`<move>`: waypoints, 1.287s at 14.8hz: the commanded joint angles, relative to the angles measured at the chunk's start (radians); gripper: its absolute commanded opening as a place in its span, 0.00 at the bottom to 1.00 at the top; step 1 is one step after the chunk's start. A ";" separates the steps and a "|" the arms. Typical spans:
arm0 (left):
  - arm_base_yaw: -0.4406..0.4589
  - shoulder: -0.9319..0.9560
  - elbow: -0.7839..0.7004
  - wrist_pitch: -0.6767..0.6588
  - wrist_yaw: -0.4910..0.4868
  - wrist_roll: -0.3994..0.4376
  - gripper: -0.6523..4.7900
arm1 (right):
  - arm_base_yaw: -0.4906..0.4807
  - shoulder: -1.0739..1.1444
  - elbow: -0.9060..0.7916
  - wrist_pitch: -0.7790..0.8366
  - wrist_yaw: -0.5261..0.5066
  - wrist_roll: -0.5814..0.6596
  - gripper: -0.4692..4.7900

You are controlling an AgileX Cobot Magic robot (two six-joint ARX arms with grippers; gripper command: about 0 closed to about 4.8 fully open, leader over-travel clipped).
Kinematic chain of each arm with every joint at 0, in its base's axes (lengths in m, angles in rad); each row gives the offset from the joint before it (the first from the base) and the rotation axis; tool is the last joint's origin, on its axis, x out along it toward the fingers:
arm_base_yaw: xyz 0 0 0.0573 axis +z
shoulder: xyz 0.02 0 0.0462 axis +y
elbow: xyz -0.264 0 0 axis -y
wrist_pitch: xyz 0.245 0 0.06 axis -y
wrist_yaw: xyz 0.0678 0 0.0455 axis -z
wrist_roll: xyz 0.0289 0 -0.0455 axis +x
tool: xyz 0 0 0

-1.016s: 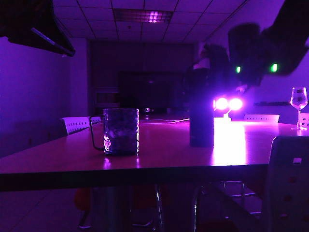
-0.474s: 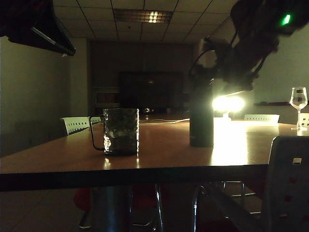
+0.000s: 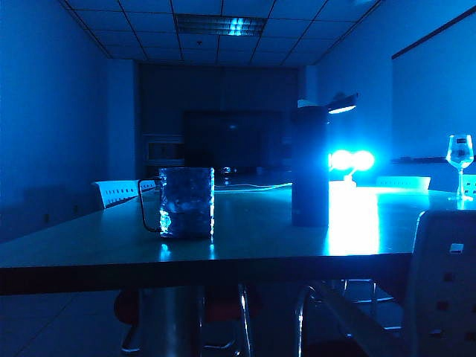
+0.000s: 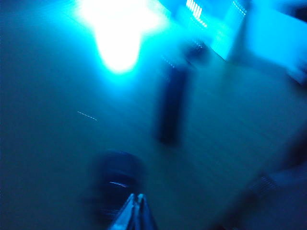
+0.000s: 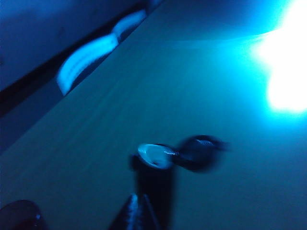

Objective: Pick up the black thermos cup, pour some water from it into the cup, and then put the thermos cup back on the table.

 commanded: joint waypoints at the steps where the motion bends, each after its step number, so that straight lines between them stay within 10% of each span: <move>1: 0.001 -0.189 -0.066 -0.080 -0.114 0.013 0.11 | 0.002 -0.245 -0.238 0.180 0.072 0.003 0.08; 7: 0.001 -0.420 -0.389 0.035 -0.185 0.003 0.11 | 0.002 -0.517 -0.786 0.407 0.082 0.008 0.08; 19: 0.037 -0.432 -0.632 0.288 -0.188 -0.026 0.11 | 0.002 -0.516 -0.874 0.235 0.115 0.038 0.08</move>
